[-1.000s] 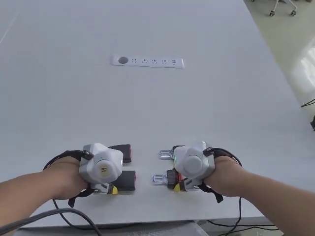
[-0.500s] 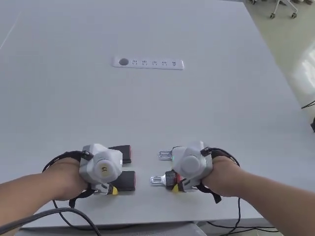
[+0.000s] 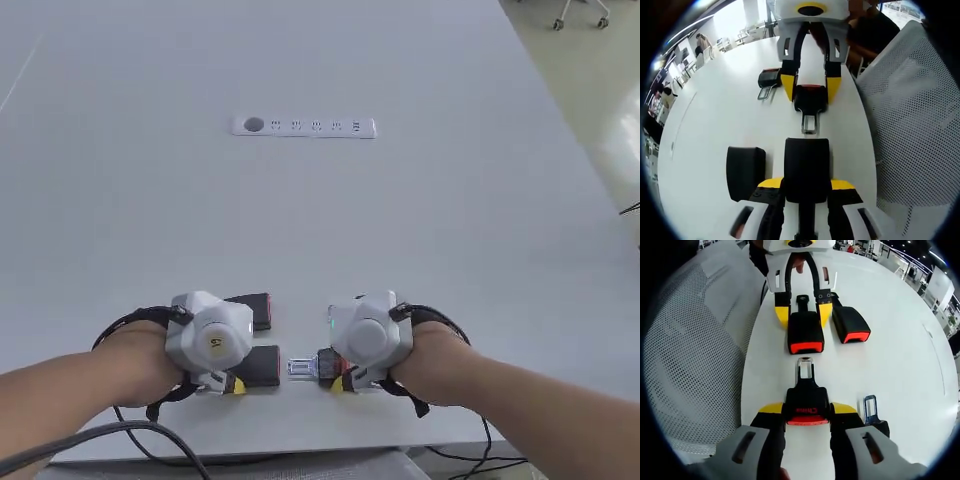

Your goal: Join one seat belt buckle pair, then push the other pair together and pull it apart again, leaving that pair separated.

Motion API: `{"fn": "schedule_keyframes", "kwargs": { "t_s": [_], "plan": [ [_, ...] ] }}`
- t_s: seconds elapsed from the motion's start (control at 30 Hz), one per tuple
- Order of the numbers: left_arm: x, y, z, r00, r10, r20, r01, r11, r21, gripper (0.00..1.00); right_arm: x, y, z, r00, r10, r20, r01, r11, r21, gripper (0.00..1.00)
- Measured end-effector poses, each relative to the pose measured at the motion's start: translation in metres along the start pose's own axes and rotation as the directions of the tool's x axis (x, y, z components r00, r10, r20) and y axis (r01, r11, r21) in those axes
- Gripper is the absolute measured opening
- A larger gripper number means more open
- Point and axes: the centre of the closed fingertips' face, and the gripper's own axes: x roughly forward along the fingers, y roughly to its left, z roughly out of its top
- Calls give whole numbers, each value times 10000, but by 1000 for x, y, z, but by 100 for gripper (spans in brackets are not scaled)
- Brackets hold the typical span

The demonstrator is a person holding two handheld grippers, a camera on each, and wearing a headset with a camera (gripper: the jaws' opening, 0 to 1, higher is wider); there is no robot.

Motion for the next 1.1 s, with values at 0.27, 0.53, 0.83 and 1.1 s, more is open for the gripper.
{"fn": "schedule_keyframes", "kwargs": {
  "t_s": [0.27, 0.53, 0.83, 1.1],
  "plan": [
    [0, 0, 0, 10000, 31, 5, -31, 10000, -49, 33, 3, -3, 8, 9999, -91, 44, 90, 9996, 280, 33],
    [1, 1, -1, 10000, 30, -36, -30, 10000, -58, 33, 4, 0, 17, 9999, -115, 125, 114, 9999, 39, 32],
    [1, 1, -1, 10000, 34, 0, -34, 9999, -97, 33, 9, 0, 23, 9996, -186, 206, 188, 9998, -93, 32],
    [1, 0, -1, 10000, -19, -82, 19, 10000, -13, 32, 10, 0, 26, 9996, -87, 275, 99, 9990, -441, 31]
  ]
}}
